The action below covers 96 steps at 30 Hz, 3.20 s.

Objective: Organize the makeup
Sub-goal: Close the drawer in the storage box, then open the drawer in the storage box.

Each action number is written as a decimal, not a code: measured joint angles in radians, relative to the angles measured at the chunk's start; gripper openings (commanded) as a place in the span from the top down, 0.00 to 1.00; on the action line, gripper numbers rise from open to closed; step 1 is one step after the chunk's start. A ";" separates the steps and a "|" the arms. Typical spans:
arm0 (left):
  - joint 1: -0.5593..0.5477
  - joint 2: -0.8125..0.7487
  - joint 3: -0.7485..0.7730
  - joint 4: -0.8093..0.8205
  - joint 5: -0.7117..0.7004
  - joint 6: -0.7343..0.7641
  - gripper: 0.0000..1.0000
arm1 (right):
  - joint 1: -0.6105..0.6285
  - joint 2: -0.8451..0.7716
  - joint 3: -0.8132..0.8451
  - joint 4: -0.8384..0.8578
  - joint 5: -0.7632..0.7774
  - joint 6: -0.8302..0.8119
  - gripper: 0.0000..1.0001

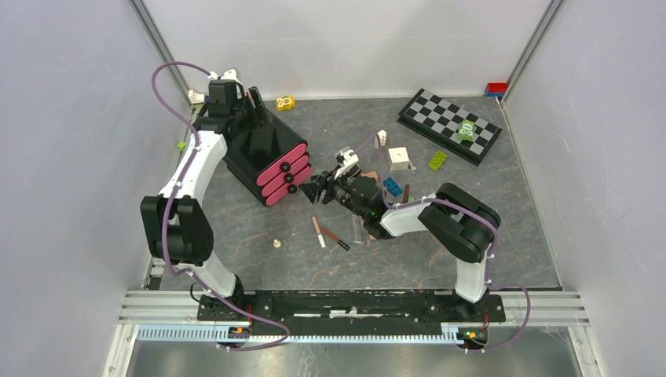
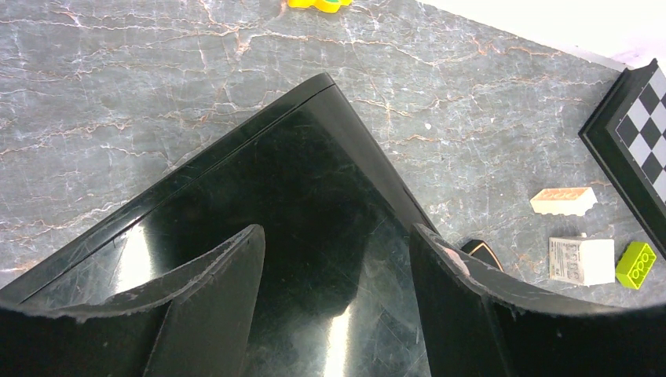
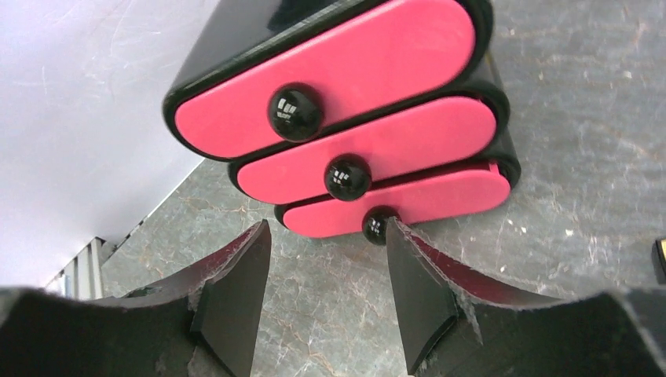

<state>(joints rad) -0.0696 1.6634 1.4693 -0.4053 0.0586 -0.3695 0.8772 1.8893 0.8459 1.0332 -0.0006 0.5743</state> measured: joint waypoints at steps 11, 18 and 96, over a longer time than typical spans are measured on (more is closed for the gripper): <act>0.000 0.006 0.008 -0.004 0.000 0.000 0.25 | 0.023 0.074 0.071 0.087 0.029 -0.107 0.39; 0.000 0.008 0.010 -0.005 0.000 0.000 0.25 | 0.027 0.141 0.156 0.023 0.081 -0.061 0.39; 0.000 0.029 0.031 -0.006 0.005 0.000 0.26 | 0.113 0.034 -0.144 0.113 0.187 0.004 0.59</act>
<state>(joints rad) -0.0696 1.6924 1.5005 -0.4114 0.0631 -0.3695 0.9905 1.9228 0.7021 1.1458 0.1864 0.5785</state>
